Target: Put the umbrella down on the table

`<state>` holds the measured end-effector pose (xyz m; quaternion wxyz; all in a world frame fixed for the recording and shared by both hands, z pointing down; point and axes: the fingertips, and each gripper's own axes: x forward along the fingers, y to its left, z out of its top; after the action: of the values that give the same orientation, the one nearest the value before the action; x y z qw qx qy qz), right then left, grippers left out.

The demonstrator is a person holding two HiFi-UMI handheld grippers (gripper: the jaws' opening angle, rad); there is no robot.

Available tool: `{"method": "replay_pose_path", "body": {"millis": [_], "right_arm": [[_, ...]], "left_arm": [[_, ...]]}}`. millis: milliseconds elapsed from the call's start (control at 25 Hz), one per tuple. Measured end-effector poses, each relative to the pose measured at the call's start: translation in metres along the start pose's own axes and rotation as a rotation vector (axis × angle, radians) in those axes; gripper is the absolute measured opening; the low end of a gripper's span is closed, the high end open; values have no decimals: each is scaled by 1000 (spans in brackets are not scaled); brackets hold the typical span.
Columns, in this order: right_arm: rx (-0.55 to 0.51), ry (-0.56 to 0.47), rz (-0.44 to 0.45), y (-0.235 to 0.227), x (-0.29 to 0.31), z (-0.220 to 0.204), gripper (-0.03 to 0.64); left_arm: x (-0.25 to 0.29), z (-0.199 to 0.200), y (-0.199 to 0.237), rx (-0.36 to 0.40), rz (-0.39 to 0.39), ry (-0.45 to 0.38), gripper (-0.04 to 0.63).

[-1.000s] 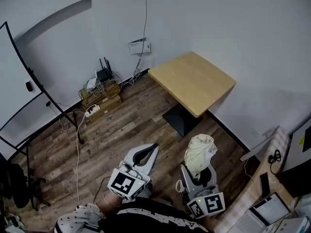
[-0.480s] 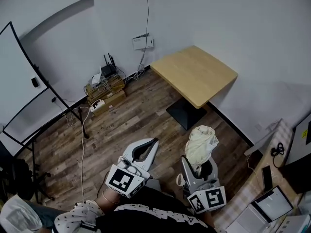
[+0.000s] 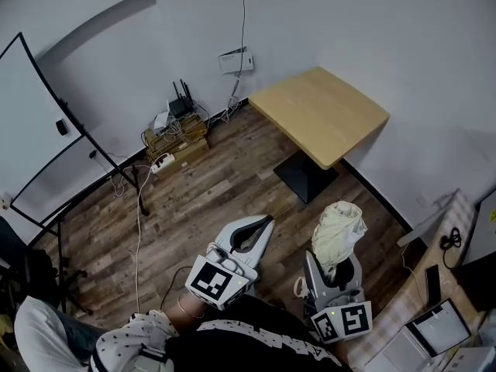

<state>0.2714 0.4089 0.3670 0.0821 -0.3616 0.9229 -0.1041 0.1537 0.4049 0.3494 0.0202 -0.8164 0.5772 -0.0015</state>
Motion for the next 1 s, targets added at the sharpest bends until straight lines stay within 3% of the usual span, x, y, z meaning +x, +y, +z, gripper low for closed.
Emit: {"method": "replay_pose_path", "body": {"millis": [160, 360, 840, 1000], "right_arm": [[-18, -3, -65, -17, 5, 8, 287], [-52, -18, -120, -30, 25, 20, 287], [-81, -25, -152, -41, 118, 32, 287], [-80, -13, -166, -48, 150, 31, 287]], "left_arm": [[27, 0, -6, -16, -83, -3, 0], [59, 8, 12, -2, -138, -93, 0], [109, 17, 99, -24, -158, -155, 0], [123, 10, 128, -52, -155, -129, 0]]}}
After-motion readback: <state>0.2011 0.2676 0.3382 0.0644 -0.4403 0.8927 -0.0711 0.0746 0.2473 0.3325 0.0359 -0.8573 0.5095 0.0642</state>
